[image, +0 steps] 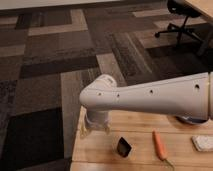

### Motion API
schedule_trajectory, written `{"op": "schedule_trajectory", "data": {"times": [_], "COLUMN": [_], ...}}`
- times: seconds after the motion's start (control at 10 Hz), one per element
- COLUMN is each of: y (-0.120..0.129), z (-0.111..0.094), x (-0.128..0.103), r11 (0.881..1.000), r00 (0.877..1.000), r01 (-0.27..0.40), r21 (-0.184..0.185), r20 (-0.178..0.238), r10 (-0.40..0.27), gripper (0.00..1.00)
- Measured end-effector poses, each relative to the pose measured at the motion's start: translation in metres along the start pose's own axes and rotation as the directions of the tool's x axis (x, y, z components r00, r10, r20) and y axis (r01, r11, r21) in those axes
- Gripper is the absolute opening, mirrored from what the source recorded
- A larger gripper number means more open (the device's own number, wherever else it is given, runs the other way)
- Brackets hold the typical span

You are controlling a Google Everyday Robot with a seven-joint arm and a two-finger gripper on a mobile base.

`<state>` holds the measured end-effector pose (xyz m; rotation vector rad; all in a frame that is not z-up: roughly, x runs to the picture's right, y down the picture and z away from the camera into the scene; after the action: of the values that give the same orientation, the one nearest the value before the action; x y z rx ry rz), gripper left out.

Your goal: Knock the eraser over

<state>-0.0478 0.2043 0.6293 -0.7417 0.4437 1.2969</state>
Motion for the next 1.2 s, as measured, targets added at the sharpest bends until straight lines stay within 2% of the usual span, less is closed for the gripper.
{"op": "schedule_trajectory", "data": {"times": [0.4, 0.6, 0.7, 0.9, 1.2], "y": [0.001, 0.002, 0.005, 0.010, 0.006], "z": [0.001, 0.000, -0.001, 0.001, 0.018], "x": [0.000, 0.003, 0.006, 0.010, 0.029], "r11": [1.000, 0.997, 0.988, 0.982, 0.978], "r00": [1.000, 0.997, 0.990, 0.984, 0.979], "r01": [0.002, -0.074, -0.144, -0.177, -0.203], "r21": [0.001, 0.024, 0.057, 0.071, 0.046], "r20": [-0.003, -0.003, 0.007, 0.016, 0.012], "r10": [-0.002, 0.074, 0.144, 0.176, 0.203], "gripper": [0.65, 0.65, 0.65, 0.65, 0.65]}}
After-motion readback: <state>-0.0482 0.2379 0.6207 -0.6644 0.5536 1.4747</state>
